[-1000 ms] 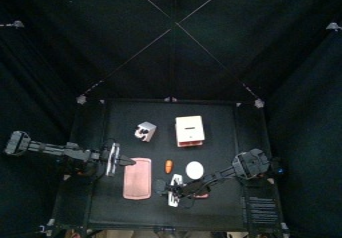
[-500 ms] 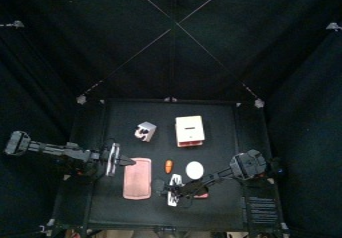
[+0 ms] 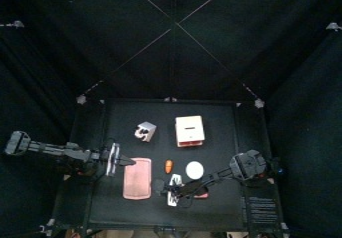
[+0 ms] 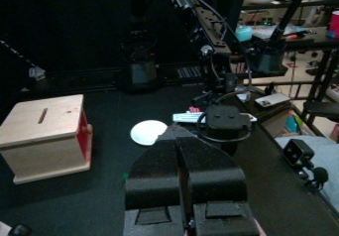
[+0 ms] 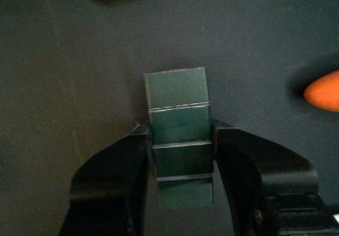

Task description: Grab sushi roll

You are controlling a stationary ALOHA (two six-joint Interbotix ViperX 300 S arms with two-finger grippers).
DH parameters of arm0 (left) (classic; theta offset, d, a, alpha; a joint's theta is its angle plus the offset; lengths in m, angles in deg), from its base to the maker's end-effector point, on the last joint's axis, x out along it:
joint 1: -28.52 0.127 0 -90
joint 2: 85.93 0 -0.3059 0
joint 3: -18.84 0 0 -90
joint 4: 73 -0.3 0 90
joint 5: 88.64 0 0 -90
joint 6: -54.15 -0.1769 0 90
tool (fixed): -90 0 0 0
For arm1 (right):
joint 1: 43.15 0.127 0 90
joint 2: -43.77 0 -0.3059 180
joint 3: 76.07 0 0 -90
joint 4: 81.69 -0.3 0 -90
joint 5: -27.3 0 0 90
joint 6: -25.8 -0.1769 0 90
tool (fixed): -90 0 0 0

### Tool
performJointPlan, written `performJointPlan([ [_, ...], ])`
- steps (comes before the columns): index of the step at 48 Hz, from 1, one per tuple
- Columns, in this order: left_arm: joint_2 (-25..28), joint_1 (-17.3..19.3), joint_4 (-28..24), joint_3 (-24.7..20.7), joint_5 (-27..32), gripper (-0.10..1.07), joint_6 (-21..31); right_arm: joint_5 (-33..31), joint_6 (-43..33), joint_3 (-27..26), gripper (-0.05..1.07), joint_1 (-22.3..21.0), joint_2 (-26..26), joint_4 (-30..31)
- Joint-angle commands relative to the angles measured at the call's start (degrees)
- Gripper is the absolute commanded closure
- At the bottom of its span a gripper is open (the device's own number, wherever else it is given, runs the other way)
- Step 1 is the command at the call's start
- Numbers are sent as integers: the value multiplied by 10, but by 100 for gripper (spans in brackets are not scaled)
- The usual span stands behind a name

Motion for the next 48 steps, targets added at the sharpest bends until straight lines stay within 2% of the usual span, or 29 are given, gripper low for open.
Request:
performJointPlan([
  [1,2,1,-1,-6,-5,100,-1,0,-2,-12,42,-3,32,0],
  [13,2,2,-1,-6,-5,100,-1,-1,-2,-9,42,2,60,0],
  [48,2,2,1,-2,-6,100,0,0,-2,-7,42,-2,61,2],
])
